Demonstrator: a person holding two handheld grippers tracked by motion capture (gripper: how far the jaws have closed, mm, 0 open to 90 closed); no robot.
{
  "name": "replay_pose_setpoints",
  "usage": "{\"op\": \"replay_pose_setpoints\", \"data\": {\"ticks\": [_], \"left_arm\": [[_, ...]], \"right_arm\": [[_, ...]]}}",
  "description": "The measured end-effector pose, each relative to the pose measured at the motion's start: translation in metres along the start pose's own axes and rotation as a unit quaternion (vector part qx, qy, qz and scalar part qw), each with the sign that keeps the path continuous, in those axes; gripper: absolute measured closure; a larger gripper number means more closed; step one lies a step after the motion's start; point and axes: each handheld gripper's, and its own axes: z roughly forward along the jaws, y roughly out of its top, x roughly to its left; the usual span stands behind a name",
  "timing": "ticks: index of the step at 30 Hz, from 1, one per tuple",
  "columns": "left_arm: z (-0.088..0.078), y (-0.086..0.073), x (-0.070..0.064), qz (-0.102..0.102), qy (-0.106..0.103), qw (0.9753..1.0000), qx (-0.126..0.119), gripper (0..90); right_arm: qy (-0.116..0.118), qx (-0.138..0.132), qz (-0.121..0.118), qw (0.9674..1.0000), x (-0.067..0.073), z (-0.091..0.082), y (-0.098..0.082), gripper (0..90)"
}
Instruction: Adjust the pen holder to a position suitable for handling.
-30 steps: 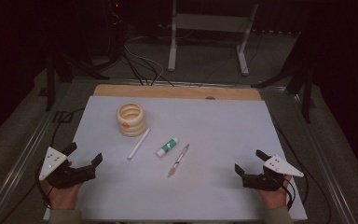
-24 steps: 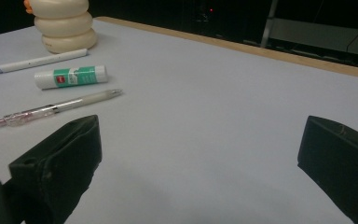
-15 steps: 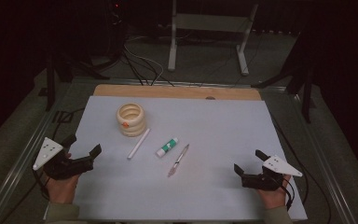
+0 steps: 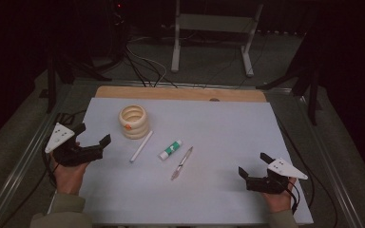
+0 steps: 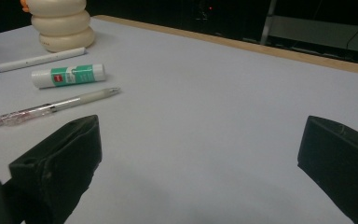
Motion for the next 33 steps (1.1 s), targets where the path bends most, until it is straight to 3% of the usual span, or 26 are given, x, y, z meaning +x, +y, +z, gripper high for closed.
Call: {"op": "replay_pose_setpoints", "data": {"ticks": [21,33], "left_arm": [[0.044,0.018,0.008,-0.009,0.002,0.9995,0.030,0.4],[0.072,0.020,0.014,-0.012,0.025,0.9982,0.054,0.4]], "right_arm": [[0.000,0.001,0.001,1.0000,0.000,0.001,0.000,0.0],[0.000,0.002,0.001,1.0000,0.000,0.002,-0.001,0.0]]}}
